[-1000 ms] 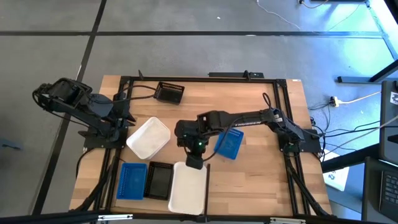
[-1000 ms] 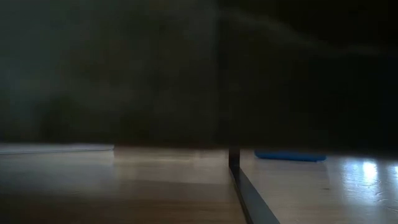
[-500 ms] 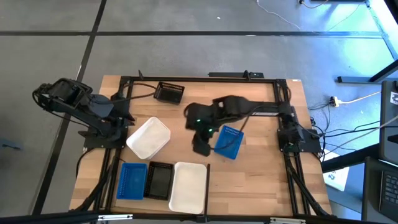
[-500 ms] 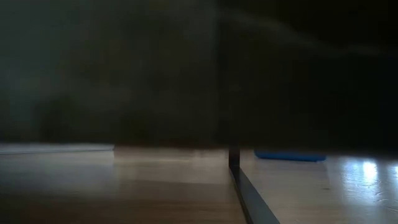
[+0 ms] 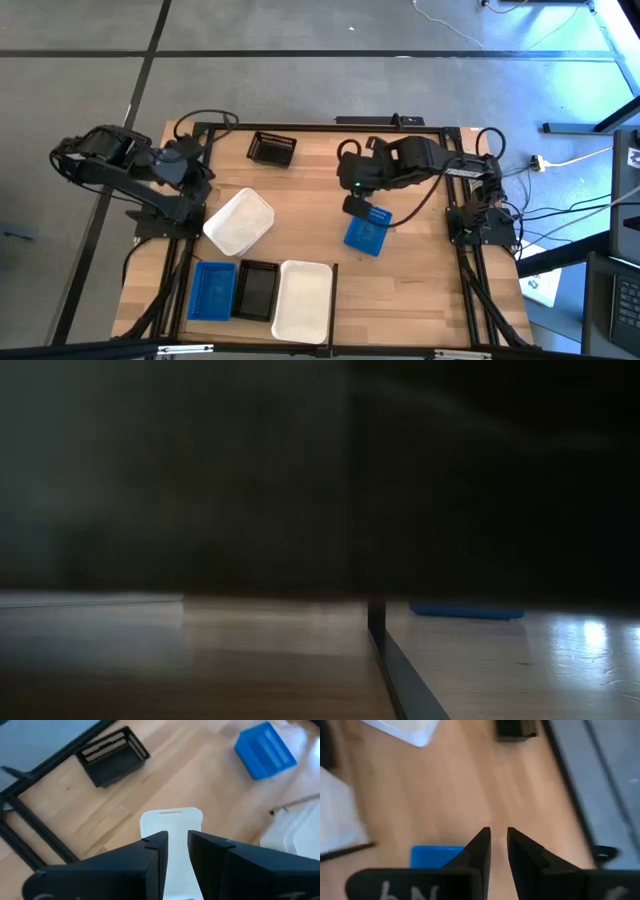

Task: Stack baskets on shelf by color
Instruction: Stack the white bin on top of the white bins on the shelf

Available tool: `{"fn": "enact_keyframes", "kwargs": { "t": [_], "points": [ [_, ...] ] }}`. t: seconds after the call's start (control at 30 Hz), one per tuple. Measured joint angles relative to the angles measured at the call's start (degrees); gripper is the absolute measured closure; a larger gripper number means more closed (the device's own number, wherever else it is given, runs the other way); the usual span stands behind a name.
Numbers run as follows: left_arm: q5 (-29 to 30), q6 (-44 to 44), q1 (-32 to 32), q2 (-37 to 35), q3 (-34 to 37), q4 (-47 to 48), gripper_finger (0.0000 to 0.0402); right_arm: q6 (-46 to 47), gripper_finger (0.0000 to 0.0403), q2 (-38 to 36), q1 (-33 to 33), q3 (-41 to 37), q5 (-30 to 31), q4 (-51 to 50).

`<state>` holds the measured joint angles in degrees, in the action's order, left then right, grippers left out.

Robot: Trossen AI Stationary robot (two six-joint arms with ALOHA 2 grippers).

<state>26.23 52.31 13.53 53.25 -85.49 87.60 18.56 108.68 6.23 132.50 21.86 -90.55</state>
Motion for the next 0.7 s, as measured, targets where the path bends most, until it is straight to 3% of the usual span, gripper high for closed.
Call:
{"fn": "enact_keyframes", "kwargs": {
  "t": [0.13, 0.33, 0.53, 0.7],
  "points": [
    [0.46, 0.16, -2.02, 0.22, 0.0, 0.04, 0.0336, -4.05, 0.0341, -0.64, -1.43, -1.88, 1.12, 0.97],
    [2.97, -1.5, -5.72, 0.37, 0.01, -0.03, 0.0336, -2.05, 0.0341, -0.8, -4.91, -7.52, 0.56, 0.53],
    [4.84, -1.7, -13.59, 1.95, 0.02, -0.95, 0.0336, 3.71, 0.0341, -0.89, -9.22, -12.56, -2.99, 0.49],
    [2.15, -5.19, -20.79, 5.35, 0.02, -0.97, 0.0336, 5.27, 0.0341, -0.89, -12.8, -14.09, -4.71, 0.56]
  ]
}}
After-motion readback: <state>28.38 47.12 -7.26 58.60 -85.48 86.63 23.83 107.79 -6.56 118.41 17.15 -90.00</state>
